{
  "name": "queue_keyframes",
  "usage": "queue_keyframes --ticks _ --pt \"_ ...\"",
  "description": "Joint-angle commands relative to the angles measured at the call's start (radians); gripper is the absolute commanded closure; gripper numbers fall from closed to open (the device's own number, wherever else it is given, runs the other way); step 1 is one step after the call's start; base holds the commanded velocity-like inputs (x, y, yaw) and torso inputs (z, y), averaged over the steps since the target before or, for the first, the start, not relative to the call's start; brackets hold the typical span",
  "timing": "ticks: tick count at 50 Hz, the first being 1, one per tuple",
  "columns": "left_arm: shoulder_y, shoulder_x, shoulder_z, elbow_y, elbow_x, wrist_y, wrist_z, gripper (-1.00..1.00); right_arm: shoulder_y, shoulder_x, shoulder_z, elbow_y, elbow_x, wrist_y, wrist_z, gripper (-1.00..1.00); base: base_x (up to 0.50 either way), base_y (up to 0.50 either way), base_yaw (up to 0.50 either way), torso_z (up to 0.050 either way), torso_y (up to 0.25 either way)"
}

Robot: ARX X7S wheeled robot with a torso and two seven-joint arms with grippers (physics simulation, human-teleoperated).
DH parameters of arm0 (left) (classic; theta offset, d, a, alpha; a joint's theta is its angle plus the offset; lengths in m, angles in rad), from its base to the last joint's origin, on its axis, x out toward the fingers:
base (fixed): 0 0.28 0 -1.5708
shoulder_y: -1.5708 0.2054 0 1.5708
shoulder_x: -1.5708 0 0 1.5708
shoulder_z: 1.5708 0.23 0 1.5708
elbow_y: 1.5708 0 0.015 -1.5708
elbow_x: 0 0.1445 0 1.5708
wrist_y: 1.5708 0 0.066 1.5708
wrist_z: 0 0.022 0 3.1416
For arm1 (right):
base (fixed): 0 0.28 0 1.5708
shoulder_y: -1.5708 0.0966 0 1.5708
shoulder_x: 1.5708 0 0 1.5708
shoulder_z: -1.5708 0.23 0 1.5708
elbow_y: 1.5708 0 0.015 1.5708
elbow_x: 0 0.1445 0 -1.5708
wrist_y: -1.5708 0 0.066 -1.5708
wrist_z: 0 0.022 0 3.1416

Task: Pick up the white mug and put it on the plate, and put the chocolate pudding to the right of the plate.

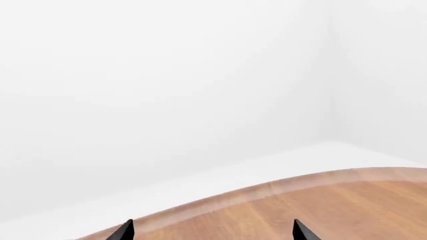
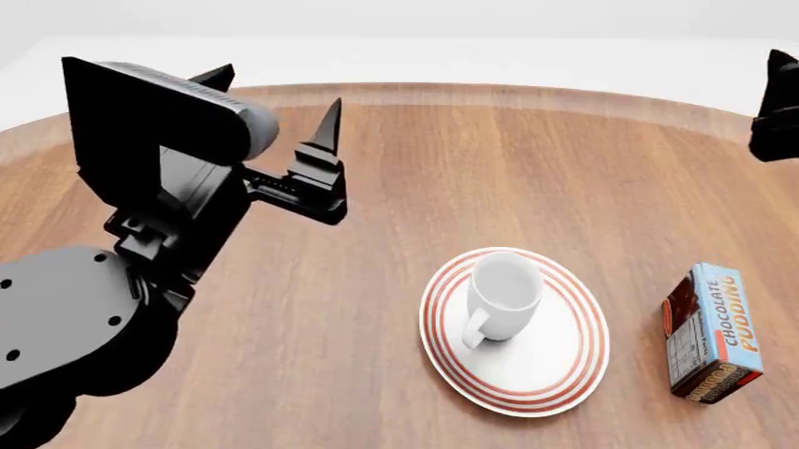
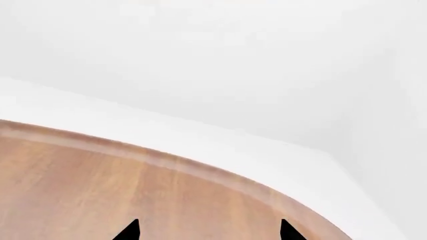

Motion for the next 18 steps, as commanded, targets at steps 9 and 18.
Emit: queue_keyframes --ticks 9,18 --pt "0.008 -0.096 -0.044 0.096 -0.002 0.023 -0.075 -1.0 -0.136 0.117 0.001 -0.313 0.007 -0.372 0.185 -1.0 0.0 0.0 0.0 0.0 0.0" --pt "0.038 -0.153 -0.07 0.114 0.003 0.062 -0.115 -1.0 -0.175 0.106 -0.02 -0.361 -0.03 -0.418 0.212 -1.0 0.0 0.0 0.0 0.0 0.0"
